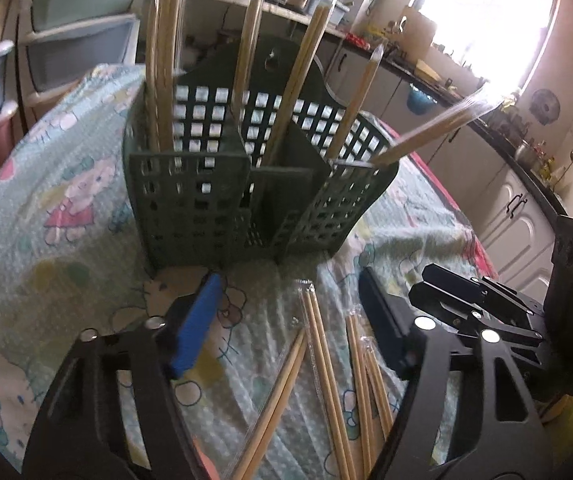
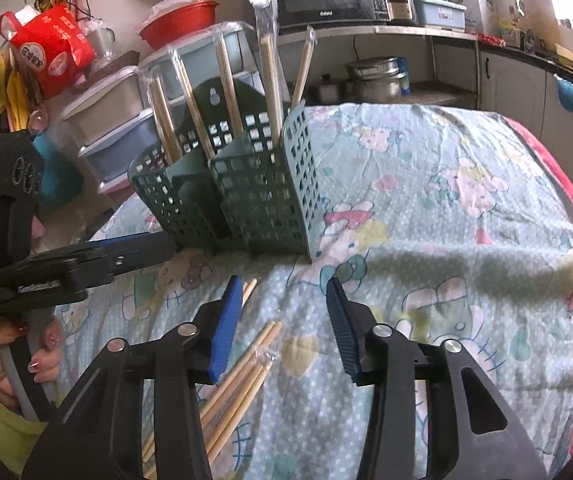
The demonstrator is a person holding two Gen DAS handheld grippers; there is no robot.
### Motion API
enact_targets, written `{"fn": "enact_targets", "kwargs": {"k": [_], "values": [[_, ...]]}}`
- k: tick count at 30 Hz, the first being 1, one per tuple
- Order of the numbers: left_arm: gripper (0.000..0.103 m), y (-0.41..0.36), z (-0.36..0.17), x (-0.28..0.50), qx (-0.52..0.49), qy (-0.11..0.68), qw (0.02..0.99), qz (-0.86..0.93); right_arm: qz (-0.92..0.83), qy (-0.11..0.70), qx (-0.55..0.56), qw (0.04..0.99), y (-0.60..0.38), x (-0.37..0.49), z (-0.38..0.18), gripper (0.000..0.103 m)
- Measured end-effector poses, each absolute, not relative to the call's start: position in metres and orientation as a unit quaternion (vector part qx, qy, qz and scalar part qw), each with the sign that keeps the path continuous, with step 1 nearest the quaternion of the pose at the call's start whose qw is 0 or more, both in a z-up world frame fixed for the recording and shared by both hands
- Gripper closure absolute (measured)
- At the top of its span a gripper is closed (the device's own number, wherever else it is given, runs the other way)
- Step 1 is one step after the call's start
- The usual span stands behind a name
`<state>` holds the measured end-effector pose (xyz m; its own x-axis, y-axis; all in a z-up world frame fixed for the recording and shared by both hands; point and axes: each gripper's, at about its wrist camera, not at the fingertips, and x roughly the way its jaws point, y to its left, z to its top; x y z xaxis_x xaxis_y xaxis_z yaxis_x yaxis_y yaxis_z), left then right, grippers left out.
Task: Organize utensils
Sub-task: 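Move both grippers down to the loose chopsticks beside the caddy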
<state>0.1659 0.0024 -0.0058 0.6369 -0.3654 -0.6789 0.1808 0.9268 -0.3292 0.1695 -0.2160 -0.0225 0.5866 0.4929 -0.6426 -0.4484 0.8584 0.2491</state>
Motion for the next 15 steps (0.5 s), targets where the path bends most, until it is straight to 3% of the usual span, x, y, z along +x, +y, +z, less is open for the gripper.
{"fn": "enact_targets", "kwargs": {"k": [8,15], "values": [[0.068,-0.003,-0.024,0.180,-0.127,0.433,0.877,-0.166,0.280,0.408,0.029,0.869,-0.206,0.178,-0.044,0.073],[0.071,-0.011,-0.032,0.191,-0.126,0.454,0.863,-0.180,0.287,0.438,0.022,0.851,-0.193,0.188,-0.060,0.074]]}}
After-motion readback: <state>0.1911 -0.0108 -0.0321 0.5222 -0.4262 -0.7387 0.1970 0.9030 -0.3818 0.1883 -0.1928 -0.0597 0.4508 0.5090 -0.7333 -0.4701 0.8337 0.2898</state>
